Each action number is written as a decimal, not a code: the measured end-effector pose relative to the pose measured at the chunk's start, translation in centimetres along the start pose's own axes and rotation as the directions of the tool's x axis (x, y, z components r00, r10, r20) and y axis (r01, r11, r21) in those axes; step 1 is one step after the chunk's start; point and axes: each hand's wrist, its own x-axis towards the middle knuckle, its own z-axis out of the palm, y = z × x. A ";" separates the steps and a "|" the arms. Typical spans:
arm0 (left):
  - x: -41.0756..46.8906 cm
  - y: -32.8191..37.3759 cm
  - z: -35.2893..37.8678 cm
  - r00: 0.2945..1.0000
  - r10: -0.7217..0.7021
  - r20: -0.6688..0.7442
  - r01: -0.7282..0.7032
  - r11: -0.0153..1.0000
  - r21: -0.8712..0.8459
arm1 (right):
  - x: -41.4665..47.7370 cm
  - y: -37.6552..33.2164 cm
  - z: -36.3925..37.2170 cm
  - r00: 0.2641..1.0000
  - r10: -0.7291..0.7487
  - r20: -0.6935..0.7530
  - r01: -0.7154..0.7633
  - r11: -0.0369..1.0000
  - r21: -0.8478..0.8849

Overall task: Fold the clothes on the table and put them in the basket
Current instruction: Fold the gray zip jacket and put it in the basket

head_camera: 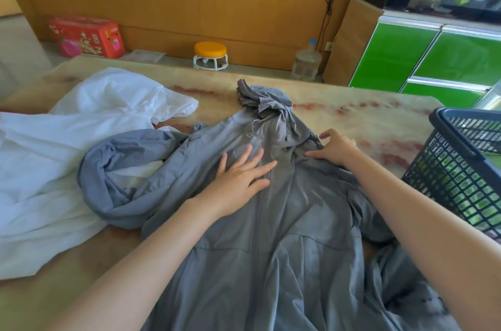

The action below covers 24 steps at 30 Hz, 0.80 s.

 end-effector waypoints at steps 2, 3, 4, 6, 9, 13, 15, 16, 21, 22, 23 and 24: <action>0.4 0.1 0.7 0.995 -0.025 0.093 0.017 0.996 0.083 | -0.1 0.5 -0.5 1.000 0.010 0.002 -0.010 0.999 0.032; 0.5 0.1 0.9 0.992 -0.038 0.119 0.023 0.992 0.126 | -0.3 0.6 -0.8 1.000 0.021 0.016 -0.022 0.999 0.046; 0.6 0.1 1.0 0.990 -0.049 0.130 0.029 0.988 0.150 | -0.4 0.8 -1.1 0.999 0.033 0.038 -0.036 0.996 0.080; 0.7 0.1 0.9 0.988 -0.067 0.138 0.044 0.986 0.163 | -0.7 1.1 -1.6 0.996 0.033 0.081 -0.047 0.982 0.181; 0.8 0.2 0.6 0.984 -0.089 0.155 0.063 0.985 0.162 | -1.1 1.5 -2.1 0.993 -0.004 0.117 -0.020 0.979 0.205; 1.2 0.4 0.4 0.973 -0.139 0.182 0.109 0.980 0.167 | -1.2 2.0 -2.2 0.997 -0.058 -0.050 0.071 0.943 0.325; 1.4 0.3 0.4 0.968 -0.179 0.174 0.147 0.973 0.179 | -0.8 2.6 -3.0 0.958 0.010 -0.287 0.086 0.944 0.318; 1.5 0.3 0.4 0.965 -0.202 0.170 0.171 0.969 0.181 | -0.8 2.8 -3.5 0.927 0.035 -0.372 0.085 0.950 0.301; 1.7 -0.1 0.2 0.961 -0.268 0.063 0.250 0.946 0.205 | -1.0 3.4 -2.8 0.977 -0.063 -0.202 0.112 0.964 0.242; 1.7 -0.4 0.0 0.963 -0.270 0.019 0.261 0.944 0.200 | -1.2 3.4 -2.2 0.978 -0.095 -0.183 0.130 0.974 0.187; 1.8 -0.8 -0.4 0.962 -0.268 -0.046 0.272 0.943 0.193 | -1.5 3.3 -1.8 0.973 -0.124 -0.194 0.153 0.978 0.141; 2.0 -1.2 -1.0 0.955 -0.266 -0.133 0.288 0.938 0.192 | -1.8 3.4 -1.6 0.968 -0.135 -0.213 0.160 0.982 0.103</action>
